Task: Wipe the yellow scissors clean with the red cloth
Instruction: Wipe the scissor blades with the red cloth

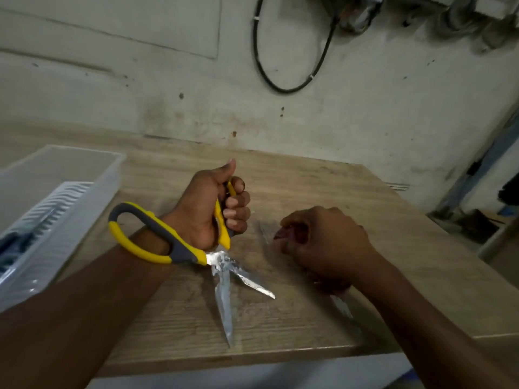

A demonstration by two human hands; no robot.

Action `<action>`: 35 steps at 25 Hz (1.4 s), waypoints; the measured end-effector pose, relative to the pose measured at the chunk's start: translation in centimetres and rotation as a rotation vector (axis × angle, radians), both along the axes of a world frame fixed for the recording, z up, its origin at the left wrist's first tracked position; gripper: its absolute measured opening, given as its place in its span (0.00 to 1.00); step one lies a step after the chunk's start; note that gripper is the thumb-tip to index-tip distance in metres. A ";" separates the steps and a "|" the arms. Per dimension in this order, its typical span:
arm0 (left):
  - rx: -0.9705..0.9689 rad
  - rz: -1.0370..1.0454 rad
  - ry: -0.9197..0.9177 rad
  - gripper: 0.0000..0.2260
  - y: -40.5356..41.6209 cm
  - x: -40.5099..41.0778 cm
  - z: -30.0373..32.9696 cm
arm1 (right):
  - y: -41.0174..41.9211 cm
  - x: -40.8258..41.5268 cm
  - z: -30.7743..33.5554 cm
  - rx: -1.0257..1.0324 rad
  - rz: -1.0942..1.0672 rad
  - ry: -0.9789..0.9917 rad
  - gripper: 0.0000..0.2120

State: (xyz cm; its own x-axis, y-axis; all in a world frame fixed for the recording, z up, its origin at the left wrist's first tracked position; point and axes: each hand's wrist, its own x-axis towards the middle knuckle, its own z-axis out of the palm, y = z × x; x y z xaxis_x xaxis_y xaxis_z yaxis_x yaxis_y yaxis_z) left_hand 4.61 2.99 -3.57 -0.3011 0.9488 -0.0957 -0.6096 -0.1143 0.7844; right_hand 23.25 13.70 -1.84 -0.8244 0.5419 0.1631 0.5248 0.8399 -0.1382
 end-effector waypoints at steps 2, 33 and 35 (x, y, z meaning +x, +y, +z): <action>0.059 -0.074 -0.031 0.23 -0.1 -0.5 -0.2 | -0.7 0.9 -0.7 -0.006 0.087 0.092 0.13; 0.155 -0.195 -0.104 0.23 -0.3 -2.9 -2.3 | -1.6 0.3 -3.1 -0.265 0.648 0.257 0.06; 0.147 -0.229 -0.121 0.22 0.1 -3.0 -2.5 | -2.2 -0.1 -3.4 -0.373 0.626 0.345 0.03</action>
State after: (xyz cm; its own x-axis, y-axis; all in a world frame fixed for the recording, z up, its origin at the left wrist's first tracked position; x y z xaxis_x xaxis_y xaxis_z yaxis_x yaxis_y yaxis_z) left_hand 1.62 3.13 -6.10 -0.0725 0.9970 0.0256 -0.7206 -0.0701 0.6898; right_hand 23.13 11.54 -5.27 -0.9295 0.0649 0.3632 -0.1515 0.8304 -0.5362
